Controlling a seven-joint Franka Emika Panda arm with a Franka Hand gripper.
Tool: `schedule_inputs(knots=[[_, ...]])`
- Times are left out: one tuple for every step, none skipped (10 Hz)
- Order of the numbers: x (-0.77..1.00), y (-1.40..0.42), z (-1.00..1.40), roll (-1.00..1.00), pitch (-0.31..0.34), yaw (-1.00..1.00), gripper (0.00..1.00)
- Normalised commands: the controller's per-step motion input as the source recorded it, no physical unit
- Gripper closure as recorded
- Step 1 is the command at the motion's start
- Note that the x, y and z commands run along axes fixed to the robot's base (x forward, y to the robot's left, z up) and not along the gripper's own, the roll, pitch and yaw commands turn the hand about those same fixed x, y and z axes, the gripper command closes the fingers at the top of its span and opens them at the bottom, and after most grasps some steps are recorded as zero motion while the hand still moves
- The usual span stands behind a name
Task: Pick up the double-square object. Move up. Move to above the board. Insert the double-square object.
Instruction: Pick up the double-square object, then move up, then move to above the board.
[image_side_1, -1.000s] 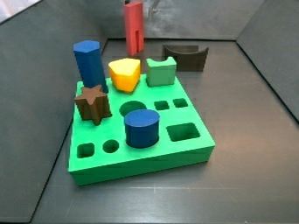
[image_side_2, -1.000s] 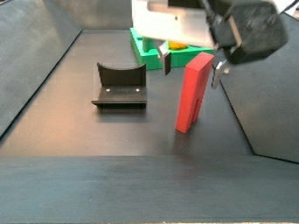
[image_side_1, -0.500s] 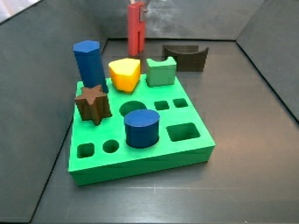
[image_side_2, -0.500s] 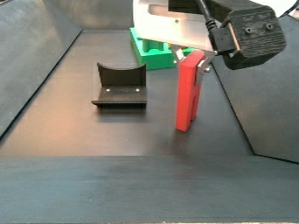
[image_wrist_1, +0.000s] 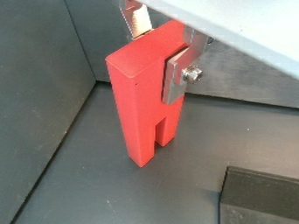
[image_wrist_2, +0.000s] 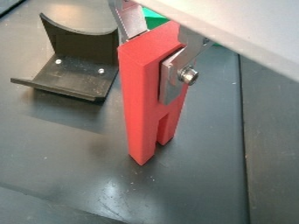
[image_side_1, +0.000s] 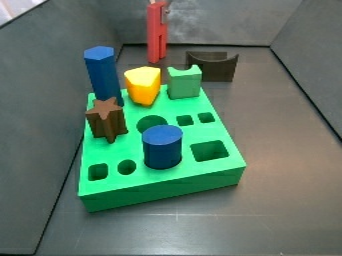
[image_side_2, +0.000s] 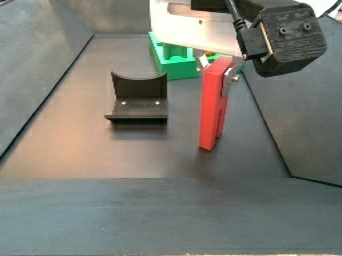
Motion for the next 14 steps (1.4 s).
schedule_inputs(knots=[[0.00, 0.00, 0.00, 0.00, 0.000, 0.00, 1.00], [0.00, 0.00, 0.00, 0.00, 0.000, 0.00, 1.00], [0.00, 0.00, 0.00, 0.00, 0.000, 0.00, 1.00], [0.00, 0.00, 0.83, 0.00, 0.000, 0.00, 1.00], [-0.06, 0.06, 0.80, 0.01, 0.026, -0.03, 1.00], [-0.08, 0.04, 0.70, 0.02, 0.043, -0.04, 1.00], [-0.06, 0.03, 0.55, 0.03, 0.048, -0.04, 1.00], [-0.03, 0.01, 0.34, 0.04, 0.056, -0.03, 1.00], [-0.02, 0.01, 0.17, 0.05, 0.066, -0.02, 1.00], [0.47, 0.02, 1.00, 0.09, 0.144, -0.56, 1.00], [0.48, 0.02, 1.00, 0.07, 0.156, -0.52, 1.00], [0.43, 0.02, 1.00, 0.01, 0.187, -0.35, 1.00], [0.40, 0.02, 1.00, -0.02, 0.165, -0.24, 1.00], [0.38, 0.03, 1.00, -0.02, 0.152, -0.18, 1.00]])
